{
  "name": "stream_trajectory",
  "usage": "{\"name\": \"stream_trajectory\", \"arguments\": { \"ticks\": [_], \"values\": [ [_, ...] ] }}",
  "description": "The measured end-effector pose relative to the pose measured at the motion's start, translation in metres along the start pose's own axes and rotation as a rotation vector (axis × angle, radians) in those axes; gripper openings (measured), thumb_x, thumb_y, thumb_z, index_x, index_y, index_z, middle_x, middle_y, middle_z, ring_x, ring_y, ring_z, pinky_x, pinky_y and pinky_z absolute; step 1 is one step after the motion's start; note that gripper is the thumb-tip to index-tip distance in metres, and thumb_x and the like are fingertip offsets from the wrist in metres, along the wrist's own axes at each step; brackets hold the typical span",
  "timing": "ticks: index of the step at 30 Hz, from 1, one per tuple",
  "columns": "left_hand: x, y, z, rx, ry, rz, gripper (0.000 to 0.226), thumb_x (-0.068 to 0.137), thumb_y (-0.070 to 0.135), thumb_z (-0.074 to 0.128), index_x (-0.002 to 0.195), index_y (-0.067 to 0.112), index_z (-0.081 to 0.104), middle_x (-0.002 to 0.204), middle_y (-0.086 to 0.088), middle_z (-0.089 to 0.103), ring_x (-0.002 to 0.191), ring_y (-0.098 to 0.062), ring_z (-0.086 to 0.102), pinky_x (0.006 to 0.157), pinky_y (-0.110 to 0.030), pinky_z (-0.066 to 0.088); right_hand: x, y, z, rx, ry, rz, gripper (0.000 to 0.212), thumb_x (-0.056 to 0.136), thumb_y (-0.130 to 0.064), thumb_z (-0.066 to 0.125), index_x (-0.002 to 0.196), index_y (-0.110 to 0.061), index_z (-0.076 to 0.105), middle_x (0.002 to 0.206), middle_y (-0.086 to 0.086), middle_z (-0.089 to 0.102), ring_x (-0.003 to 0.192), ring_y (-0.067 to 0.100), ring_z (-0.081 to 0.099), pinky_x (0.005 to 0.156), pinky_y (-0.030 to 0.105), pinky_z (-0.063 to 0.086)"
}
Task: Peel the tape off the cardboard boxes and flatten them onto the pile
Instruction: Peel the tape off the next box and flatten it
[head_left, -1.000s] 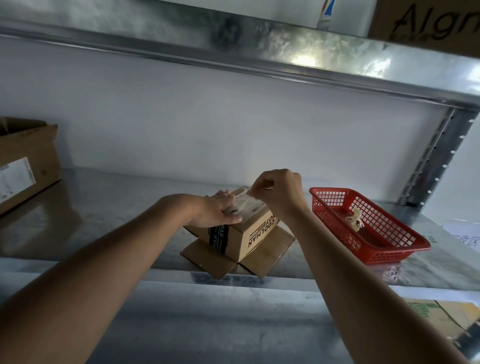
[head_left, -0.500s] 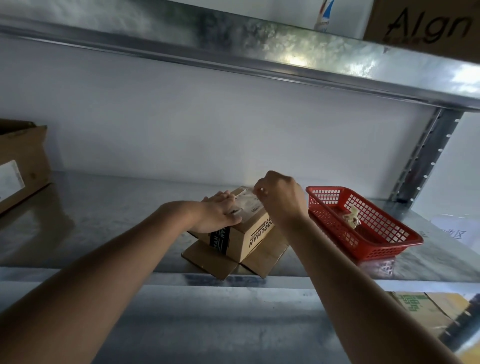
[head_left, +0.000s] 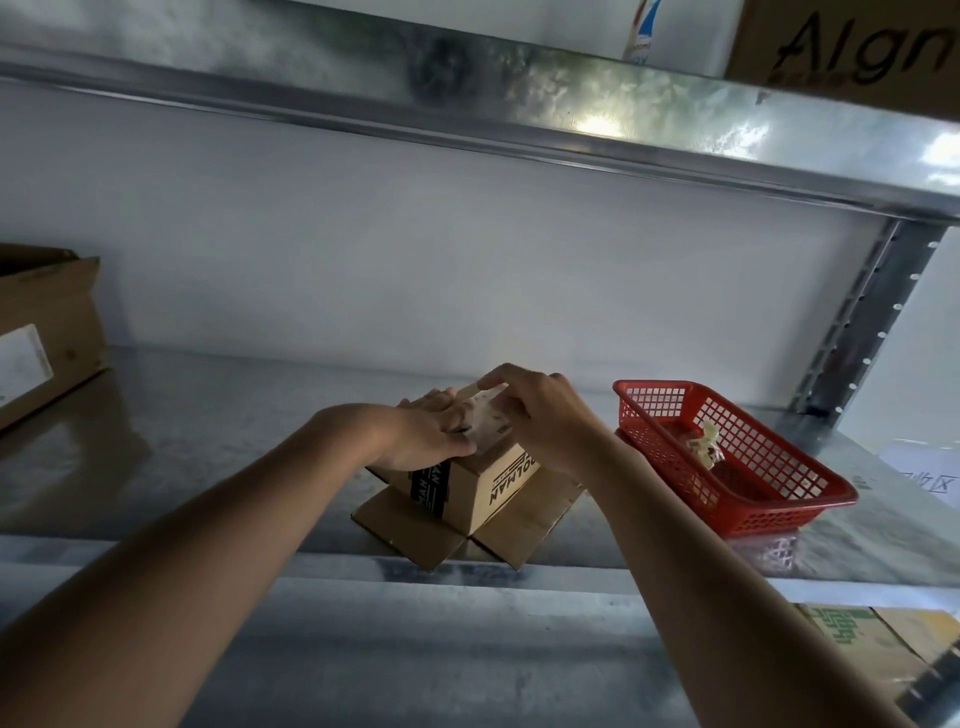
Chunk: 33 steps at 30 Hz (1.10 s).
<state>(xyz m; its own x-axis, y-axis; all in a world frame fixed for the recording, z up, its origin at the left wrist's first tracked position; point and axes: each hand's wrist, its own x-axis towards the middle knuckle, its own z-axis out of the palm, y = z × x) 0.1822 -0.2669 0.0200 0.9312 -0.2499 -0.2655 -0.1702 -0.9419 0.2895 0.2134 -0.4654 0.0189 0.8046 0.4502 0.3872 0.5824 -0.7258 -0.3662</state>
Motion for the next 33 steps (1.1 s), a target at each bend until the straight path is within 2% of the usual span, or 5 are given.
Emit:
{"name": "stream_trajectory", "arguments": {
  "ticks": [8, 14, 21, 28, 33],
  "values": [
    [-0.001, -0.005, 0.003, 0.012, 0.025, 0.010, 0.073, 0.104, 0.067, 0.029, 0.163, 0.042, -0.009, 0.170, 0.012, -0.022, 0.155, -0.019, -0.021, 0.123, -0.052, -0.009, 0.010, 0.003, -0.007, 0.161, 0.267, 0.014, 0.006, 0.090, -0.018, 0.080, 0.091, -0.023, 0.077, 0.083, -0.013, 0.077, 0.073, -0.008, 0.070, 0.065, 0.006, 0.051],
    [0.003, -0.007, 0.007, 0.008, 0.044, 0.006, 0.066, 0.103, 0.068, 0.028, 0.160, 0.054, -0.004, 0.170, 0.015, -0.022, 0.156, -0.028, -0.021, 0.124, -0.059, -0.007, 0.009, 0.003, 0.001, 0.203, 0.150, -0.129, 0.017, 0.093, -0.013, 0.076, 0.108, -0.021, 0.081, 0.098, -0.010, 0.079, 0.089, 0.001, 0.074, 0.086, 0.027, 0.061],
    [0.004, -0.008, 0.008, -0.026, 0.057, 0.003, 0.072, 0.104, 0.066, 0.030, 0.163, 0.045, -0.005, 0.171, 0.015, -0.020, 0.157, -0.019, -0.018, 0.126, -0.054, -0.004, 0.010, 0.006, -0.005, 0.887, 0.125, 0.078, 0.026, 0.096, 0.011, 0.059, 0.101, -0.003, 0.080, 0.094, 0.009, 0.080, 0.092, 0.022, 0.078, 0.085, 0.025, 0.061],
    [0.004, -0.008, 0.007, -0.045, 0.045, -0.006, 0.071, 0.104, 0.066, 0.033, 0.162, 0.049, -0.005, 0.169, 0.018, -0.022, 0.157, -0.013, -0.019, 0.127, -0.058, -0.001, 0.010, 0.009, -0.005, 0.481, 0.046, -0.092, 0.026, 0.080, -0.015, 0.089, 0.104, -0.021, 0.082, 0.094, -0.011, 0.079, 0.091, 0.002, 0.075, 0.084, 0.027, 0.062],
    [0.003, -0.011, 0.008, -0.073, 0.052, 0.011, 0.073, 0.104, 0.066, 0.034, 0.162, 0.048, -0.006, 0.169, 0.020, -0.021, 0.156, -0.010, -0.019, 0.127, -0.056, -0.002, 0.014, 0.010, -0.004, 0.071, 0.160, -0.341, 0.022, 0.090, -0.008, 0.078, 0.110, -0.016, 0.080, 0.103, -0.004, 0.078, 0.090, 0.007, 0.073, 0.084, 0.025, 0.058]
  ]
}}
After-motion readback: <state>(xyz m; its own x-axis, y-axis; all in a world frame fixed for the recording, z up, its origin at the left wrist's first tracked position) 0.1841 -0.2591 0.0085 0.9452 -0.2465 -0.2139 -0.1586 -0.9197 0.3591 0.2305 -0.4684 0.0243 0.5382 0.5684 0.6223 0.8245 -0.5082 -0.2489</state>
